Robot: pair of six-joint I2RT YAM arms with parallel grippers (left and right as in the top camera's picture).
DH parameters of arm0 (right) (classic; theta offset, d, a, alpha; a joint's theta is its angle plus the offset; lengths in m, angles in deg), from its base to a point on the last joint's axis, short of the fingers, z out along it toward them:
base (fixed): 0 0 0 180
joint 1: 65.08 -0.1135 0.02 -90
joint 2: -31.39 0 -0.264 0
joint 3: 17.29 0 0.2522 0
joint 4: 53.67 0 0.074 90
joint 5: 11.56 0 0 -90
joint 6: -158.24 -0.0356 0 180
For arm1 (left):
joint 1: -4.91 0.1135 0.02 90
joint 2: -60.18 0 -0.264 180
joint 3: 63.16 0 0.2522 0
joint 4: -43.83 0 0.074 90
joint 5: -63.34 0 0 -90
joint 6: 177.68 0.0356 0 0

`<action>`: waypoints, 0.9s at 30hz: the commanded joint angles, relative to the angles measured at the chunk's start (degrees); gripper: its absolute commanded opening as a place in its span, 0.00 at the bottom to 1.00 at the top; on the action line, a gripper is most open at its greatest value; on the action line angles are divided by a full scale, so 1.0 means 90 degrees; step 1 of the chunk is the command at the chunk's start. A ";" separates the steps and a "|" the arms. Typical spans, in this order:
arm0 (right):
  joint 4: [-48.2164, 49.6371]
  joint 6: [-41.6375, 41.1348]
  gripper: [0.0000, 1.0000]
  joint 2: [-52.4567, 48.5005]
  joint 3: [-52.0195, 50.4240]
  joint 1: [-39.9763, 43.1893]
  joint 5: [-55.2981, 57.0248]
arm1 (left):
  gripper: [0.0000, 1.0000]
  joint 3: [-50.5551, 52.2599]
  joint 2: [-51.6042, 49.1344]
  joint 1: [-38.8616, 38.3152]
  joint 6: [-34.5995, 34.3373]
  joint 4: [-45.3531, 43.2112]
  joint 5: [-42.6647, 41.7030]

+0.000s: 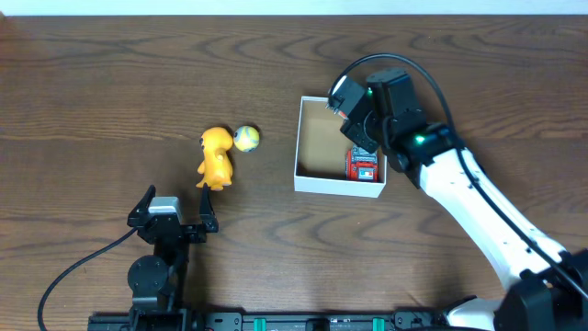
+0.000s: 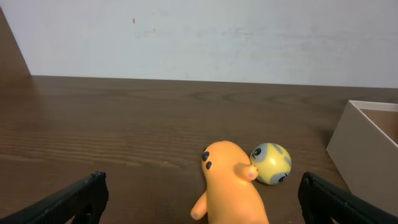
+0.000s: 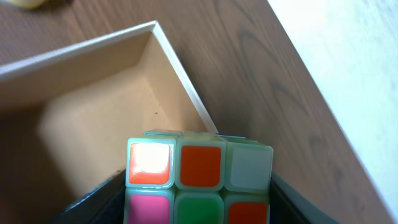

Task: Pack container
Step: 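Carry the cube into the white box beside the car and release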

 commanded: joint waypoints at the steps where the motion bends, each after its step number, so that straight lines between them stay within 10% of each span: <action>1: 0.0087 0.1020 0.48 -0.0250 0.0010 -0.0007 0.0002 | 0.98 0.0090 0.0002 0.0032 0.0041 0.0260 0.0073; 27: 0.0403 0.1161 0.53 -0.1265 0.0010 0.0658 0.0066 | 0.98 0.0090 0.0002 0.0032 0.0041 0.0260 0.0073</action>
